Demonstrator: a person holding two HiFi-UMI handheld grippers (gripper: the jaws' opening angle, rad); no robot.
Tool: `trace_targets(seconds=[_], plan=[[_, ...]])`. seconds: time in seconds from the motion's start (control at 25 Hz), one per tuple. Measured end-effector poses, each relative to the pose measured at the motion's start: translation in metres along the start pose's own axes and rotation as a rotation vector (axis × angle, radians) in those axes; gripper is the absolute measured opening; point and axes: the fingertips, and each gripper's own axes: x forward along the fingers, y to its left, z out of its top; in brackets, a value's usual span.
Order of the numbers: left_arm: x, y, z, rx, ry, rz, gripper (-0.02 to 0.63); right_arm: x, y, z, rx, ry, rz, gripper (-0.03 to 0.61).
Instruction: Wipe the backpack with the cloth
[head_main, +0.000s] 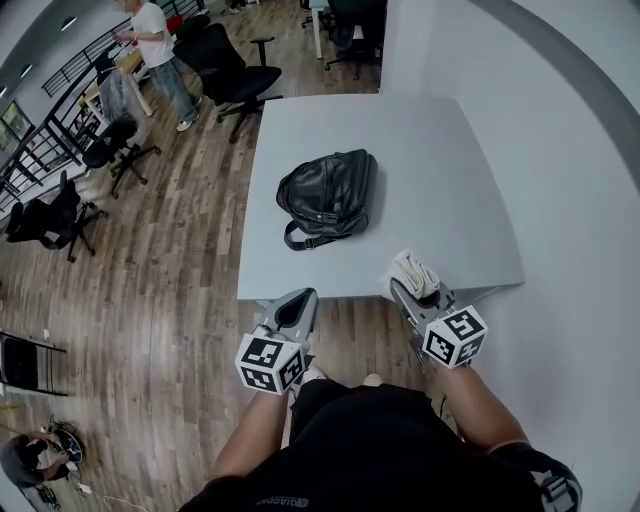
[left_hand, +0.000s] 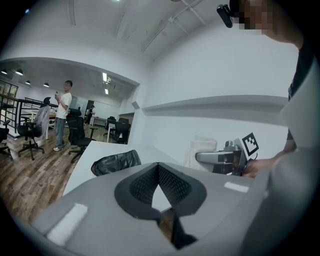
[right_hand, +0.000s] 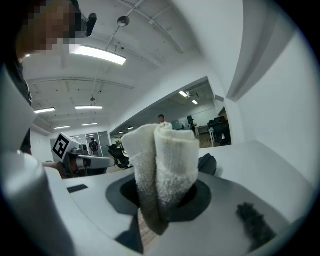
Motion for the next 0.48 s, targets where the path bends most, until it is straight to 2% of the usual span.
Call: trace_targets(seconds=[0.12,0.28,0.48], plan=[[0.001,-0.023,-0.002,0.014,-0.013,0.02,0.006,-0.018,-0.007,-0.008,0.022,0.001,0.02,0.1],[0.004,-0.03,-0.011,0.013,0.0,0.051,0.006,-0.023,-0.011,-0.018,0.066,0.003,0.043,0.1],[0.001,-0.025,-0.002,0.025,0.001,0.041,0.006,-0.021,0.002,-0.012,0.012,0.002,0.047,0.1]])
